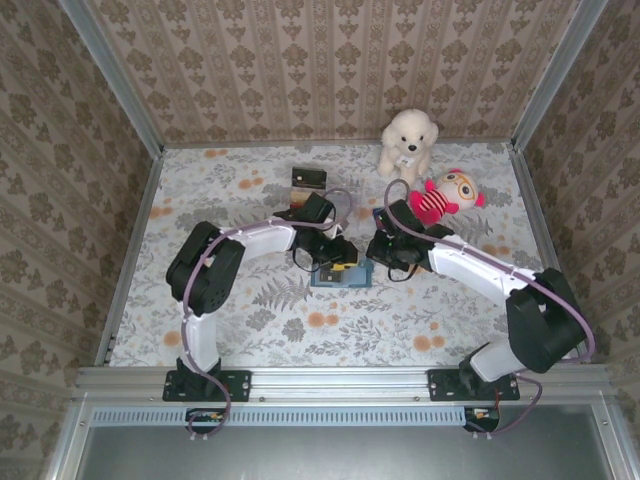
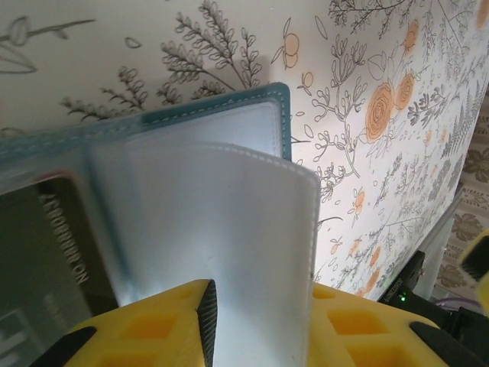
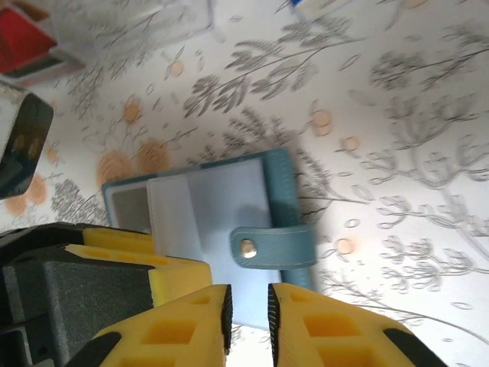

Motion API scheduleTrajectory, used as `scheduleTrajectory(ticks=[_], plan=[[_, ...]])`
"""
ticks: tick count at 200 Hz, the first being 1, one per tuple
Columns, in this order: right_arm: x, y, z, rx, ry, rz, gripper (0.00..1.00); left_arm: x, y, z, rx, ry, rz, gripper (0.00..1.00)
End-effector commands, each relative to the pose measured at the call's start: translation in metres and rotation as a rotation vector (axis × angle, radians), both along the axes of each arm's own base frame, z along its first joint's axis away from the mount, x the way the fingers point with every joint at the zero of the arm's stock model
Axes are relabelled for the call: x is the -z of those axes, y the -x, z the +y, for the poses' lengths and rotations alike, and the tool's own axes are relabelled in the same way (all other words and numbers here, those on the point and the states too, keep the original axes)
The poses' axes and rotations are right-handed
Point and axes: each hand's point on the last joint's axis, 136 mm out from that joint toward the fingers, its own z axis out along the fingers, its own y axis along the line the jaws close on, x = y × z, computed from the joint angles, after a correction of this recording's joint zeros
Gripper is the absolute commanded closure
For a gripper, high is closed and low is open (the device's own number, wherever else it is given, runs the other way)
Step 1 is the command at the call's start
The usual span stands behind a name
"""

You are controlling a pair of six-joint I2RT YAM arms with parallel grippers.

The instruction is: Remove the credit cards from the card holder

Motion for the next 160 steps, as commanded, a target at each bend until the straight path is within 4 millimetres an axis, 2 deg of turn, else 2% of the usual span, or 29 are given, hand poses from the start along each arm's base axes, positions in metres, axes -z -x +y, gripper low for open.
scheduleTrajectory(ticks=[1, 21, 48, 108, 147, 160], plan=[[-0.004, 0.002, -0.017, 0.079, 0.031, -0.037, 0.75, 0.002, -0.002, -0.011, 0.013, 0.003, 0.010, 0.65], [-0.003, 0.002, -0.018, 0.077, 0.033, -0.034, 0.74, 0.007, -0.002, -0.012, 0.013, -0.008, 0.021, 0.63], [-0.003, 0.001, -0.015, 0.073, 0.016, -0.038, 0.74, 0.007, -0.001, -0.009, 0.017, -0.020, 0.018, 0.55], [-0.004, -0.001, -0.011, 0.063, -0.006, -0.051, 0.74, -0.018, -0.002, -0.008, 0.027, 0.032, -0.033, 0.42], [-0.010, -0.003, -0.002, 0.026, -0.037, -0.066, 0.74, -0.032, -0.012, 0.008, -0.025, 0.071, -0.052, 0.40], [-0.015, -0.006, 0.009, -0.023, -0.067, -0.084, 0.74, -0.038, -0.015, 0.015, -0.044, 0.093, -0.058, 0.40]])
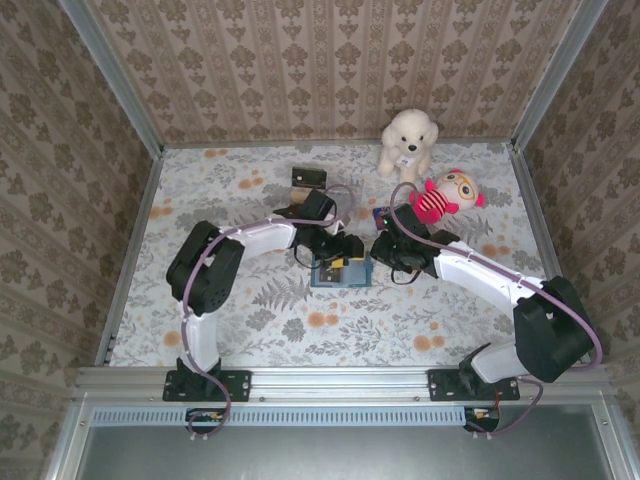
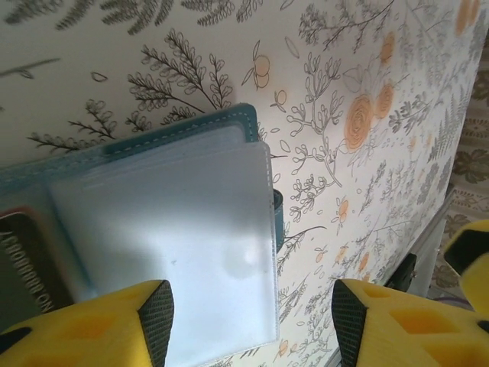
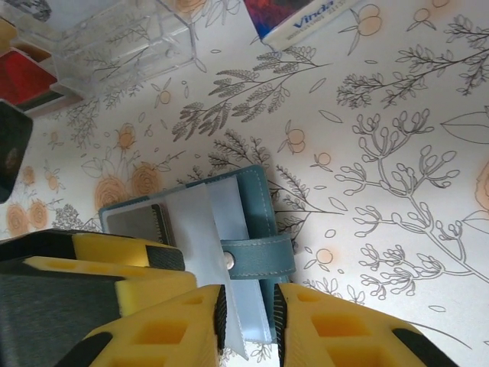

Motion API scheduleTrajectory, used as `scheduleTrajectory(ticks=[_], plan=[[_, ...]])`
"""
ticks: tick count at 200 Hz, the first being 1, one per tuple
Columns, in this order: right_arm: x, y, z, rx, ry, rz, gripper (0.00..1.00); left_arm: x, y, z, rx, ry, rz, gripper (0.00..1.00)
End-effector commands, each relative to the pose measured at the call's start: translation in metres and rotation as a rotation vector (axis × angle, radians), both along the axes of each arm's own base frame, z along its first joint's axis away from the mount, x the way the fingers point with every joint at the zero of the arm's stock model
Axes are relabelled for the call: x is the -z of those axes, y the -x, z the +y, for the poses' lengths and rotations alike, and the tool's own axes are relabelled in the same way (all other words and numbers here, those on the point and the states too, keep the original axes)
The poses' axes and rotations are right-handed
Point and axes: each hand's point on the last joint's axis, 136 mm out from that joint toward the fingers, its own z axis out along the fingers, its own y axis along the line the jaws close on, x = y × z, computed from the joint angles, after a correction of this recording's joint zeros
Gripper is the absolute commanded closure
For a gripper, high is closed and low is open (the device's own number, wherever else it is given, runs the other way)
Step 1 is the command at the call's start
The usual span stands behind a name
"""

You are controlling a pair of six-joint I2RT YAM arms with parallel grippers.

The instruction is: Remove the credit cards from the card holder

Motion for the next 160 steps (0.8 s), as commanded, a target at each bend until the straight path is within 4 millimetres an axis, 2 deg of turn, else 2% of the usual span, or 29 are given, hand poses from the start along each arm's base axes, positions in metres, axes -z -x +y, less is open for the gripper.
scheduleTrajectory(ticks=[1, 15, 44, 74, 119, 138, 160], plan=[[-0.012, -0.004, 0.015, -0.068, -0.056, -0.042, 0.74, -0.026, -0.007, 0.013, -0.031, 0.067, -0.033, 0.40], [-0.018, -0.005, 0.030, -0.131, -0.068, -0.056, 0.75, -0.030, -0.011, 0.024, -0.058, 0.071, -0.036, 0.41], [-0.024, -0.005, 0.064, -0.236, -0.068, -0.073, 0.74, -0.018, -0.016, 0.064, -0.139, 0.002, -0.020, 0.50], [-0.002, -0.006, 0.090, -0.288, -0.103, -0.001, 0.77, -0.002, -0.019, 0.099, -0.232, -0.078, -0.007, 0.61], [0.036, -0.006, 0.118, -0.344, -0.192, 0.109, 0.85, 0.006, -0.013, 0.100, -0.212, -0.114, 0.007, 0.68], [0.046, -0.008, 0.119, -0.336, -0.176, 0.137, 0.86, 0.010, -0.011, 0.098, -0.198, -0.145, 0.012, 0.71], [0.054, -0.010, 0.108, -0.305, -0.123, 0.155, 0.87, 0.013, -0.009, 0.091, -0.177, -0.162, 0.015, 0.72]])
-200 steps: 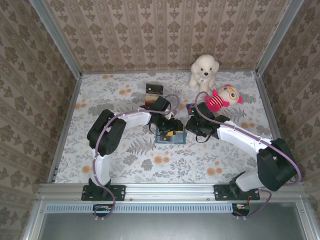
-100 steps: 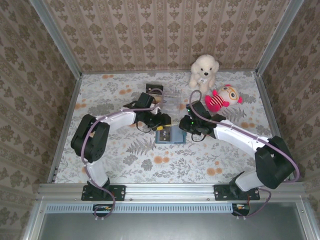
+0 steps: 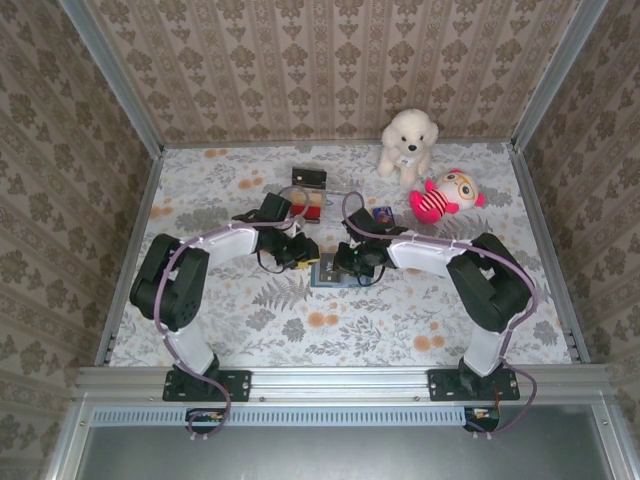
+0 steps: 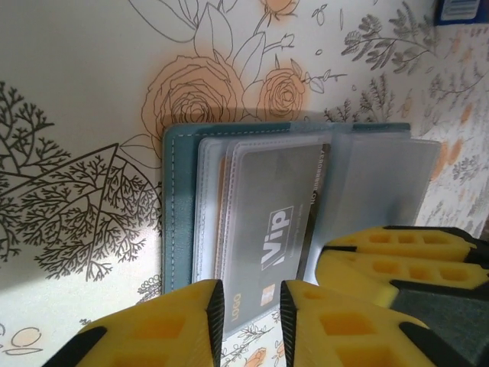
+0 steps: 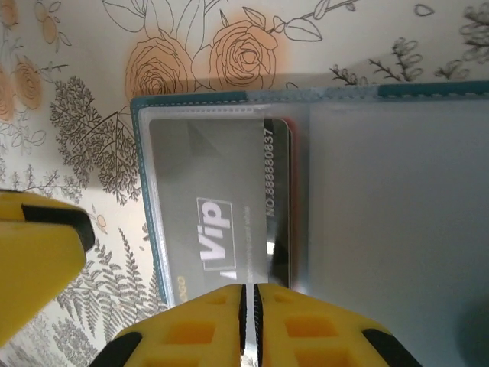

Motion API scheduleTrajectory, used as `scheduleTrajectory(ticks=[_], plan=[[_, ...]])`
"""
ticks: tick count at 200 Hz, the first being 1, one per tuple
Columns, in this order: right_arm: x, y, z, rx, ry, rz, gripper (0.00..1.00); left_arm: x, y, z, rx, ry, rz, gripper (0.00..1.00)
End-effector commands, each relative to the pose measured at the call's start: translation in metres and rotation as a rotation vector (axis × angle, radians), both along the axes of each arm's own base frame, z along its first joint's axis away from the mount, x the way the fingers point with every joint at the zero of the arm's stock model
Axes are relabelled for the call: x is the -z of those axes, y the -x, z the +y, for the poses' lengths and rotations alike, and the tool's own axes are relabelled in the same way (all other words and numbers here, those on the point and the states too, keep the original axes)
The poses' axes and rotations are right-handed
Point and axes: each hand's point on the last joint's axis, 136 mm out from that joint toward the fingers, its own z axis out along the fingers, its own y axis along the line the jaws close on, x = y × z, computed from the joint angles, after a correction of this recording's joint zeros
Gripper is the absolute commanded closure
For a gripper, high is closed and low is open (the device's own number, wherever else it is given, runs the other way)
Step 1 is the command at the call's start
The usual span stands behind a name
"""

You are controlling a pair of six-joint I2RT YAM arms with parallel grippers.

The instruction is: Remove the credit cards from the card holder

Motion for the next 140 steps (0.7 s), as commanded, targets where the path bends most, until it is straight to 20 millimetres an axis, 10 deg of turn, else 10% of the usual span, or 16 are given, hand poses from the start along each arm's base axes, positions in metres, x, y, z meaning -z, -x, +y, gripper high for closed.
scheduleTrajectory(ticks=[1, 140], plan=[[-0.010, -0.010, 0.002, 0.011, -0.006, -0.010, 0.87, 0.001, 0.000, -0.006, 0.034, -0.039, -0.004, 0.73], [0.007, -0.010, -0.010, 0.015, 0.019, 0.029, 0.86, 0.018, -0.001, -0.016, 0.068, -0.111, 0.029, 0.78]])
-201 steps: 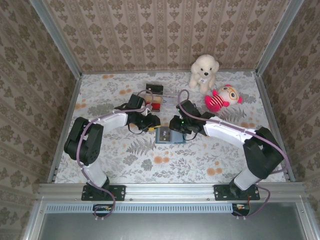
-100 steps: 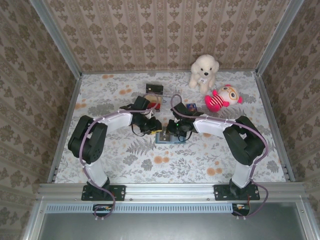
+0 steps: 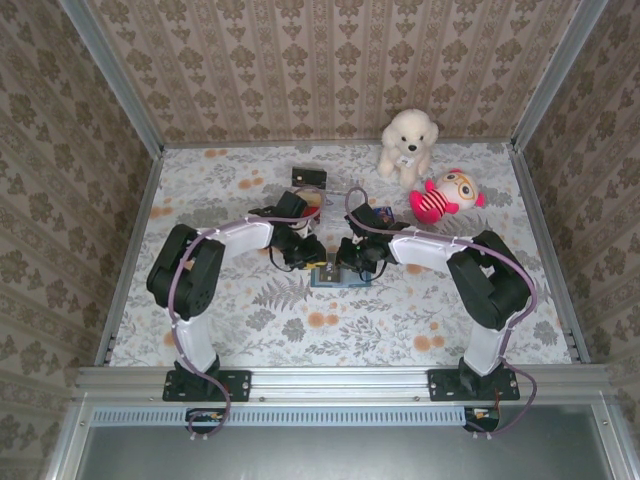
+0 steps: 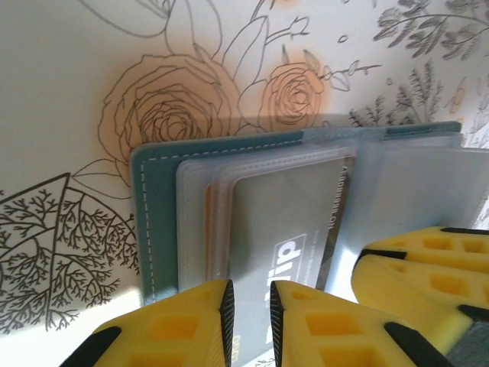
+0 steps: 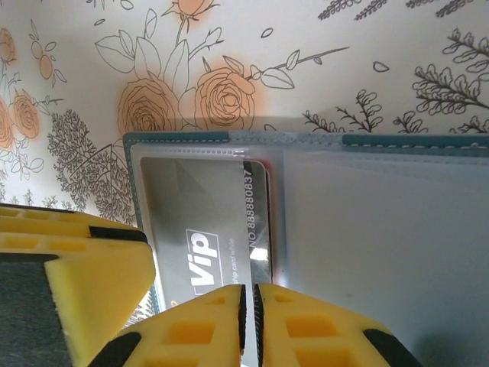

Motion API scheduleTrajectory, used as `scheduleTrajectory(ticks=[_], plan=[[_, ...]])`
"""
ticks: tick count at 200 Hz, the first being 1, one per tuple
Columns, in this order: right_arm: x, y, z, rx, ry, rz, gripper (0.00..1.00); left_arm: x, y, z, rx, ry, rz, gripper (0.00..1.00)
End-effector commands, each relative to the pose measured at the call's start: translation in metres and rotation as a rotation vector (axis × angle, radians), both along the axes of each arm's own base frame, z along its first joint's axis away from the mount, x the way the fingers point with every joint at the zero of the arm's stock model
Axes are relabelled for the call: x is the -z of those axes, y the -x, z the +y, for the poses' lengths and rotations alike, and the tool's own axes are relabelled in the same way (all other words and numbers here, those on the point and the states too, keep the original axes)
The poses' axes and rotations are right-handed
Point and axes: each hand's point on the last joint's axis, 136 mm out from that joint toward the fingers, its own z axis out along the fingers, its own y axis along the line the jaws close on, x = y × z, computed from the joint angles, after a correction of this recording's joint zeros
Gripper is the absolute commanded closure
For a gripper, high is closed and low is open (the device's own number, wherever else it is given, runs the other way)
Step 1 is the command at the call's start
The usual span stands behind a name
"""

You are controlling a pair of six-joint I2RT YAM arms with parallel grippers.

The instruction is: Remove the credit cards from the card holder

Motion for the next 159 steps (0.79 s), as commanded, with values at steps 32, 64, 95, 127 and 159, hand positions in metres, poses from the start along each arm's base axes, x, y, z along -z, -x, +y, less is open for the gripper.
scheduleTrajectory(ticks=[32, 64, 95, 127, 159], plan=[[0.011, 0.001, -0.001, -0.014, 0.009, 0.034, 0.86, 0.004, 0.002, 0.001, 0.024, -0.027, 0.011, 0.80], [0.015, 0.002, -0.004, -0.011, 0.023, 0.041, 0.86, 0.008, 0.004, 0.003, 0.028, -0.038, 0.015, 0.81], [0.019, 0.003, -0.004, -0.015, 0.023, 0.049, 0.86, 0.010, 0.005, 0.004, 0.027, -0.043, 0.016, 0.82], [0.022, 0.004, -0.002, -0.025, 0.019, 0.057, 0.86, 0.014, 0.008, 0.008, 0.026, -0.063, 0.024, 0.82], [0.023, 0.006, 0.002, -0.044, -0.007, 0.065, 0.86, 0.018, 0.010, 0.010, 0.030, -0.075, 0.029, 0.83]])
